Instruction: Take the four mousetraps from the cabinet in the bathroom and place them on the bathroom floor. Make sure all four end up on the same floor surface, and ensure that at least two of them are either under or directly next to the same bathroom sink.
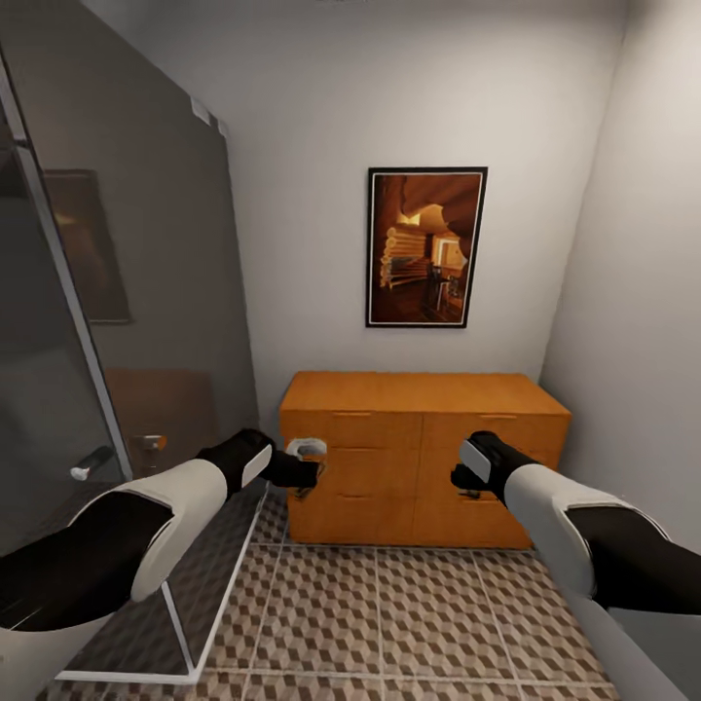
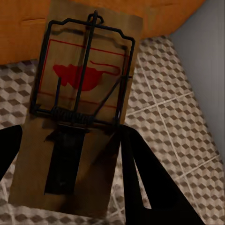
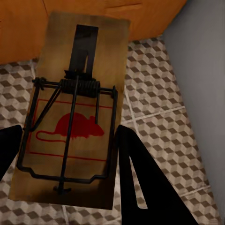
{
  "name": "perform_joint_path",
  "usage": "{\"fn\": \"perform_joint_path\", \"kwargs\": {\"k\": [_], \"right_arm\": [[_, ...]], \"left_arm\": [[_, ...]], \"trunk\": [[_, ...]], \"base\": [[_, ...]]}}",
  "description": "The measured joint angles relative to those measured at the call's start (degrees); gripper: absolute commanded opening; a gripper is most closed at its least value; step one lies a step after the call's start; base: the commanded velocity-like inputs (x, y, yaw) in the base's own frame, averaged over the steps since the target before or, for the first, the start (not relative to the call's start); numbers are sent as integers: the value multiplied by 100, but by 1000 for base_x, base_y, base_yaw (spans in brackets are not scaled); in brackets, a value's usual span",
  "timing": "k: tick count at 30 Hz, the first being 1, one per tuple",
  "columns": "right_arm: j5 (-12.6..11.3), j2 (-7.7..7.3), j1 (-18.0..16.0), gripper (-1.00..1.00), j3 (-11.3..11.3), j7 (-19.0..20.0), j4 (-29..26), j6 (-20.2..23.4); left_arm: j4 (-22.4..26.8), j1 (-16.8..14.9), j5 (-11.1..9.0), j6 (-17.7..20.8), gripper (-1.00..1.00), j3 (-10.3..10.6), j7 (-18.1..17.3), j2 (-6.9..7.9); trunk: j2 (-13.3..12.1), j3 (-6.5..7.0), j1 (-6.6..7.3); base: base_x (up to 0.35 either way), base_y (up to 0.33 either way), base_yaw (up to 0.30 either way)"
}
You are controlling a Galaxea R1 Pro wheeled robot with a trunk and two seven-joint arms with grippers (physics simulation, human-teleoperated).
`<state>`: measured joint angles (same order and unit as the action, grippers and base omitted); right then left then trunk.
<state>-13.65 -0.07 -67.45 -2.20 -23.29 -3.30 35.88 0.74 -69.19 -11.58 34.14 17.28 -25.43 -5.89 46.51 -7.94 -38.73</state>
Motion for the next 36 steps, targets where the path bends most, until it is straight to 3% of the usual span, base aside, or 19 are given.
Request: {"fn": "perform_joint_path", "kwargs": {"k": [17, 36], "right_arm": [[10, -17, 389, -100, -10, -8, 137, -242], [12, -61, 689, -100, -8, -7, 141, -241]], "left_arm": [[-10, 773, -5, -34, -100, -23, 554, -42], [-18, 1273, 6, -35, -100, -7, 622, -13]], "trunk": [[0, 100, -1], [0, 210, -3]], "base": [[-16, 0, 229], [-284, 0, 229]]}}
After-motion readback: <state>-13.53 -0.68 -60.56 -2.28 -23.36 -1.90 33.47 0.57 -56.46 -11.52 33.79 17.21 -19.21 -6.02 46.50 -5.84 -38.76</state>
